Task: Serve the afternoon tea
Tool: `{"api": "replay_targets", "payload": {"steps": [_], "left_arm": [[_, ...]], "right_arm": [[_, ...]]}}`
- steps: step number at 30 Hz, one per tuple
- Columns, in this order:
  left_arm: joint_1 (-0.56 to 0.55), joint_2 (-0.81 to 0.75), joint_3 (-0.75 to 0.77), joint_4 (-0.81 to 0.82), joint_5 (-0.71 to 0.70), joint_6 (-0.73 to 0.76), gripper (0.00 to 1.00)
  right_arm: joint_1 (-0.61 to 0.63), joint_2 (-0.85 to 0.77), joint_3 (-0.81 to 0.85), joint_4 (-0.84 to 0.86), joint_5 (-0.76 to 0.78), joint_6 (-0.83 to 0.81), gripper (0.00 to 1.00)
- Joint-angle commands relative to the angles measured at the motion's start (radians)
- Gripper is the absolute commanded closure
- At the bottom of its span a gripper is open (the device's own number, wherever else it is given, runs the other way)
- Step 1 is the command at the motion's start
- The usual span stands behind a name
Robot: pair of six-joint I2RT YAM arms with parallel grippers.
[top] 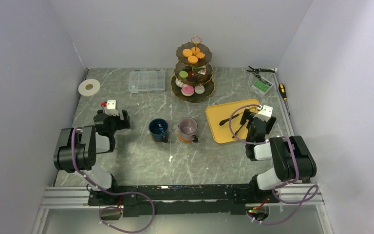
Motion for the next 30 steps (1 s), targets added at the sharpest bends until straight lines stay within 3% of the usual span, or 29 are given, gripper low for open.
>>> {"api": "replay_targets", "payload": {"steps": [1,9,14,21,30], "left_arm": [[-0.003,0.019,0.061,0.0,-0.041,-0.013,0.06],[-0.003,0.009,0.053,-0.003,-0.041,-0.013,0.06],[-0.003,0.011,0.053,0.004,-0.042,-0.013,0.06],[-0.003,0.011,0.053,0.003,-0.042,-0.014,0.06],[-0.003,0.011,0.052,0.003,-0.041,-0.013,0.06]], "right_arm": [[-0.02,0.001,0.019,0.046,-0.022,0.021,0.0],[-0.017,-0.013,-0.056,0.183,-0.026,-0.001,0.0],[-0.018,-0.004,0.019,0.045,-0.026,0.016,0.0],[-0.017,0.001,-0.008,0.119,-0.042,-0.013,0.0],[-0.018,0.0,0.01,0.074,-0.051,-0.008,0.0]]}}
